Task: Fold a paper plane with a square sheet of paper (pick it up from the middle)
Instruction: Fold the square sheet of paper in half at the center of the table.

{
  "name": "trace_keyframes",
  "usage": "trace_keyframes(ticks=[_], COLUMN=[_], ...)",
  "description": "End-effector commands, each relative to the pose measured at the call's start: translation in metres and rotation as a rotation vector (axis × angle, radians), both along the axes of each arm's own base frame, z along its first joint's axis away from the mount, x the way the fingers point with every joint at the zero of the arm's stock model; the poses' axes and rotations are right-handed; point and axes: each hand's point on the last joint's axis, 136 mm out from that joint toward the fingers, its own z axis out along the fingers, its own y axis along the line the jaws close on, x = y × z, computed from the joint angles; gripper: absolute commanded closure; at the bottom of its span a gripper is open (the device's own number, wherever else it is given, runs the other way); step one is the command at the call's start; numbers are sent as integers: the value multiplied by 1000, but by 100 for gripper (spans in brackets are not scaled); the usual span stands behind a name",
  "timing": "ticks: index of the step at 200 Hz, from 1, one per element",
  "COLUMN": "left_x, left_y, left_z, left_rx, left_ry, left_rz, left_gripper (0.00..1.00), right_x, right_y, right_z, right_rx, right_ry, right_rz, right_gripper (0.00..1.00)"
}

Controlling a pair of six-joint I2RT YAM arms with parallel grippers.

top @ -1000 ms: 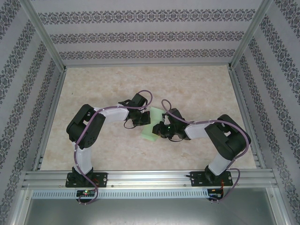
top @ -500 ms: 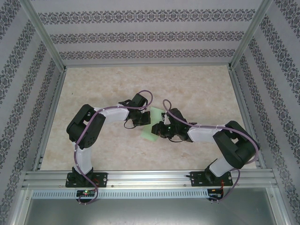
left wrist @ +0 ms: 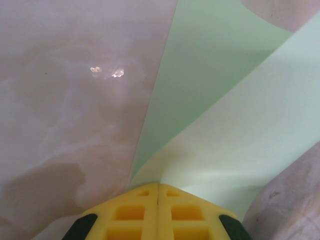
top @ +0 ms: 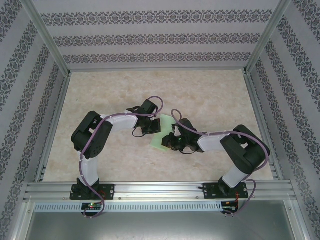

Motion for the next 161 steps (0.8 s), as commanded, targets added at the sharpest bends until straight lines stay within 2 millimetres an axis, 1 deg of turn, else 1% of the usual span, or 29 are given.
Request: trace_keyframes(ticks=[1, 15, 33, 61, 82, 101, 118, 145, 161], left_x=[-19, -19, -18, -18, -18, -18, -18, -18, -18], left_y=[5, 5, 5, 4, 5, 4, 5, 5, 5], left_z=[-22, -22, -22, -21, -22, -21, -21, -21, -21], left_rx=[70, 70, 70, 69, 71, 71, 73, 74, 73], left_ry=[66, 67, 66, 64, 65, 65, 63, 64, 64], left_rz=[-32, -31, -32, -33, -35, -37, -39, -39, -38], left_gripper=[100, 100, 100, 100, 100, 100, 100, 100, 100], right_x=[-5, -8, -12, -17, -23, -26, -24, -23, -24], right_y=[3, 5, 10, 6, 1, -1, -3, 0, 2], right_z=[19, 24, 20, 0, -20, -28, -23, 0, 7], right_rx=[13, 28, 44, 7, -19, -24, -26, -5, -10], right_ry=[-36, -42, -25, 10, 50, 68, 51, 4, -8], right_rz=[18, 19, 32, 21, 16, 8, 4, 20, 37], right_gripper=[79, 79, 79, 80, 80, 80, 80, 80, 80])
